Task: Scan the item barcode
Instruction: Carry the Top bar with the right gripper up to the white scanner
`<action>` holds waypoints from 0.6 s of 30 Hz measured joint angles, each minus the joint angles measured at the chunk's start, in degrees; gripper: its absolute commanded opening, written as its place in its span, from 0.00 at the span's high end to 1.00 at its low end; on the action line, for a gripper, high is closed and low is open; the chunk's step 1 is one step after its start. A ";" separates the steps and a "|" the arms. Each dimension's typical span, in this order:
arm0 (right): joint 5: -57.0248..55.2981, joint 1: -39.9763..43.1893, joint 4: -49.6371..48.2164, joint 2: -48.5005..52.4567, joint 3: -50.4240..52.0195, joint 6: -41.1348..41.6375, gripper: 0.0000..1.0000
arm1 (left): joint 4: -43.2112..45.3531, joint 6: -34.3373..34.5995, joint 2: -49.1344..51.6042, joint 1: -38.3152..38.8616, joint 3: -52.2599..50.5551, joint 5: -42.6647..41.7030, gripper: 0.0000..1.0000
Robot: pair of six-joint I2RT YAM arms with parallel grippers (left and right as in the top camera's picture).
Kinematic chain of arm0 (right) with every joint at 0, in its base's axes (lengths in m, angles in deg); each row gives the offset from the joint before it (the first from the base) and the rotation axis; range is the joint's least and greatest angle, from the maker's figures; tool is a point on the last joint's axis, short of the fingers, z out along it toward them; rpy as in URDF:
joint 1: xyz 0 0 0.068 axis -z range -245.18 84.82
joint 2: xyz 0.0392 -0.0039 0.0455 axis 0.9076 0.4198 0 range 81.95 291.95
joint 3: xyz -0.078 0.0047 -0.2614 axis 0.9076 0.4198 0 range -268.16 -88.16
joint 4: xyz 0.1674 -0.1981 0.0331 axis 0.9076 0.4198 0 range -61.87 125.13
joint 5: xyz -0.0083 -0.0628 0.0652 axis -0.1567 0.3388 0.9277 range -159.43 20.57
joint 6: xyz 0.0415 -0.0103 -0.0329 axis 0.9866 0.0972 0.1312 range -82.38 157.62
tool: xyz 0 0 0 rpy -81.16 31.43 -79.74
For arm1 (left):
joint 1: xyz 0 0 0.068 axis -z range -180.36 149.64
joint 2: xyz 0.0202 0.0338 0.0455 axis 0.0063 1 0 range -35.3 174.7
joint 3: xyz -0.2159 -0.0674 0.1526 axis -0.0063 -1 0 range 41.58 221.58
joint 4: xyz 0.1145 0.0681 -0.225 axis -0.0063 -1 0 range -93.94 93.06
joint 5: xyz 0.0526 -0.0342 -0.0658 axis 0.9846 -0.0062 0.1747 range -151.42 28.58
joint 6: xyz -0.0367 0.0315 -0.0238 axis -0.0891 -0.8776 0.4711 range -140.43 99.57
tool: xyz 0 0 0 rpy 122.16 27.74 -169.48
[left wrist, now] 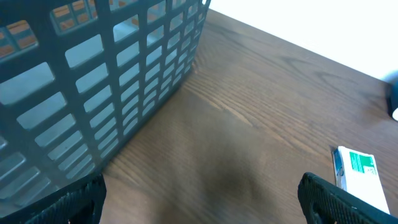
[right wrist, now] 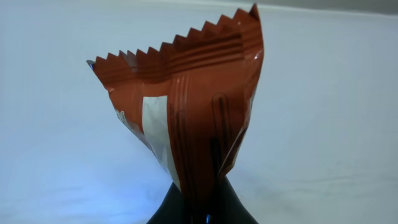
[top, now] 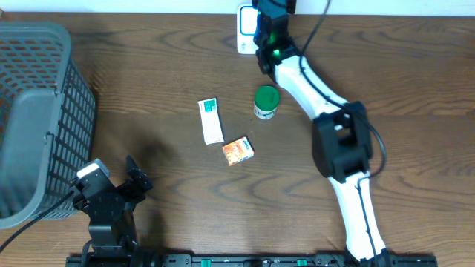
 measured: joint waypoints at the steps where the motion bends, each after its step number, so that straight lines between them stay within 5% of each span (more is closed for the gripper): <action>1: -0.44 -0.15 -1.27 2.16 -1.57 -1.90 0.99 | 0.02 0.00 0.00 0.00 0.00 0.00 0.01; 7: -1.20 -2.43 -5.44 11.28 -5.68 -8.94 0.99 | 0.00 0.00 0.00 0.00 0.00 0.02 0.01; 18: -1.77 -5.64 -0.81 13.99 -6.14 -6.47 0.99 | 0.00 0.00 0.00 0.02 0.00 0.02 0.01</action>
